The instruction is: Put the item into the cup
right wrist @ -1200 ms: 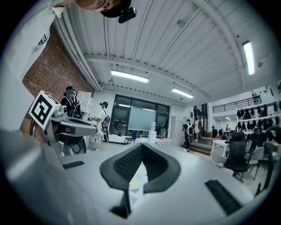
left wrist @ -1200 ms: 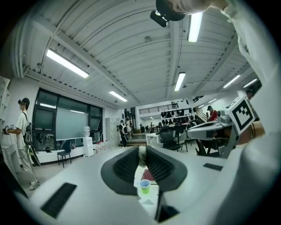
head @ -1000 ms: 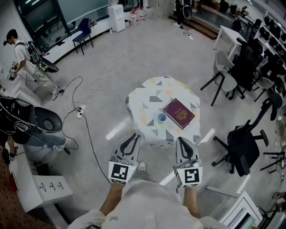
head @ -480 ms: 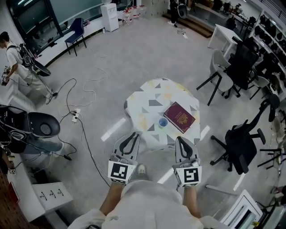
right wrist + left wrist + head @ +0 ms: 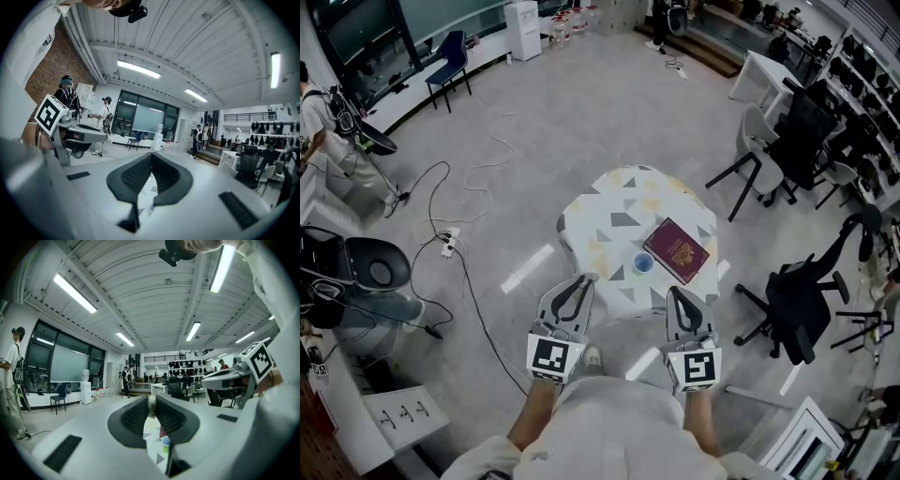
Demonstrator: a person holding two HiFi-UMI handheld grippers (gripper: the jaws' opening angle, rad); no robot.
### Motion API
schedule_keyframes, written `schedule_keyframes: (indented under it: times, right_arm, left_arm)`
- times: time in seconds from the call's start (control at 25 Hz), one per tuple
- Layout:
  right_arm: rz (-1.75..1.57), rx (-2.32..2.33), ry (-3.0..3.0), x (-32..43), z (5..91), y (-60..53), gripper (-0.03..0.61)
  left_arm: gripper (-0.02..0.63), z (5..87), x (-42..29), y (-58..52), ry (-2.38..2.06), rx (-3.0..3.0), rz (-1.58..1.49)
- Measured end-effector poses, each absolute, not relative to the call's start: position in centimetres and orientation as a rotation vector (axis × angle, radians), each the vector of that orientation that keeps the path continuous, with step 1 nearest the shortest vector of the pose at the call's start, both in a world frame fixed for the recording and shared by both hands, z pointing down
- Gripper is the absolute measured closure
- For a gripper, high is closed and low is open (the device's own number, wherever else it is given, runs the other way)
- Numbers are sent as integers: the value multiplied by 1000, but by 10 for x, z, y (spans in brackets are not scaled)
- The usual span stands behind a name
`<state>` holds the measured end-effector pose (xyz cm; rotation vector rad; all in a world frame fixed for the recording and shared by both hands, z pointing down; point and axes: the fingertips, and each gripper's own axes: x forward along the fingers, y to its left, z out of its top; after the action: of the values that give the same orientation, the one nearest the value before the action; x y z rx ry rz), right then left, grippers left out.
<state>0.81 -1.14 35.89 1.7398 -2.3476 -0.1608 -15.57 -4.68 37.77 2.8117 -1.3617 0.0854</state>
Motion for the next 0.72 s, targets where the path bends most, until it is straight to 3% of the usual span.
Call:
schedule_keyframes:
  times: [0.72]
  right_arm:
    - [-72,1832,-2194,37,380,-30,571]
  left_arm:
    - [555,393,-115,-92,-1154,2883,79]
